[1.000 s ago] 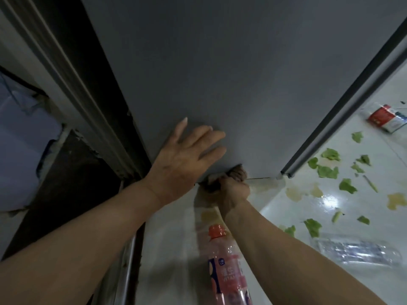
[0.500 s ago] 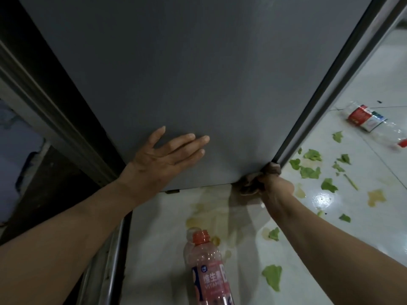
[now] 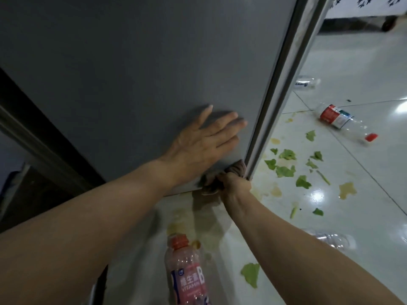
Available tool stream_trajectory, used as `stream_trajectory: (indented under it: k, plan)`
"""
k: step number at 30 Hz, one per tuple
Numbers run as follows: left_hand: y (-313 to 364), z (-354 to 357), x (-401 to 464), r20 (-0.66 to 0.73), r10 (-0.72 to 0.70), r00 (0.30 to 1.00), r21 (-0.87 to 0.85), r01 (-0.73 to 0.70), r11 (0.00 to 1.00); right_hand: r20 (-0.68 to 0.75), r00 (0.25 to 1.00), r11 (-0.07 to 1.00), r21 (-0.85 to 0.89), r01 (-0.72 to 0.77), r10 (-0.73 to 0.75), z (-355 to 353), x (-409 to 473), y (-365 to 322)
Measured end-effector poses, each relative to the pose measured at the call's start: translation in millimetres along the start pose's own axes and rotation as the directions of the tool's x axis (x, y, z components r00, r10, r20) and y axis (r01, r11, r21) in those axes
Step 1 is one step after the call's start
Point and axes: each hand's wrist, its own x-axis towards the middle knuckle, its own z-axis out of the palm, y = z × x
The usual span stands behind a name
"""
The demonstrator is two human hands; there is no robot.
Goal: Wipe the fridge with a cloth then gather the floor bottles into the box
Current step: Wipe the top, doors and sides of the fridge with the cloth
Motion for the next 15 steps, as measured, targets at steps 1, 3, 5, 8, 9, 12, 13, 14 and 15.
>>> stream_trajectory:
  k: [1, 3, 5, 8, 9, 12, 13, 14, 15]
  plan:
    - [-1.3, 1.0, 1.5, 0.014, -0.004, 1.000, -0.007, 0.004, 1.000, -0.050, 0.999, 0.999, -0.031, -0.009, 0.008, -3.7, 2.7, -4.6]
    - [-4.3, 2.7, -0.7, 0.025, -0.004, 1.000, -0.021, 0.004, 1.000, -0.144, 0.989, 0.999, -0.043, 0.015, -0.021, -20.1, 13.1, -15.2]
    - [-5.1, 3.6, -2.7, 0.010, 0.002, 1.000, -0.019, -0.002, 1.000, -0.159, 0.985, 0.996, -0.066, 0.058, -0.068, -33.9, 17.6, -22.2]
    - [-0.5, 2.8, -0.6, 0.002, -0.016, 1.000, -0.056, 0.017, 0.998, -0.089, 0.976, 0.968, -0.178, 0.178, -0.196, -50.8, 10.2, -20.0]
    - [1.6, 2.3, 0.5, 0.008, -0.028, 1.000, -0.047, 0.028, 0.999, -0.076, 0.964, 0.953, -0.187, 0.238, -0.256, -58.4, 7.5, -17.9]
    - [8.5, 4.5, 1.8, -0.036, -0.057, 0.998, -0.058, 0.055, 0.997, -0.160, 0.895, 0.896, -0.242, 0.373, -0.416, -83.9, 10.9, -14.1]
    - [9.6, 5.7, 2.1, -0.060, -0.065, 0.996, -0.070, 0.061, 0.996, -0.186, 0.868, 0.871, -0.287, 0.399, -0.459, -89.9, 14.3, -15.8]
    - [9.9, 7.0, 2.5, -0.082, -0.070, 0.994, -0.069, 0.065, 0.996, -0.191, 0.848, 0.844, -0.337, 0.417, -0.495, -92.8, 21.0, -17.6]
    - [9.8, 8.2, 2.9, -0.095, -0.069, 0.993, -0.056, 0.064, 0.996, -0.182, 0.834, 0.821, -0.376, 0.430, -0.521, -92.8, 27.8, -20.2]
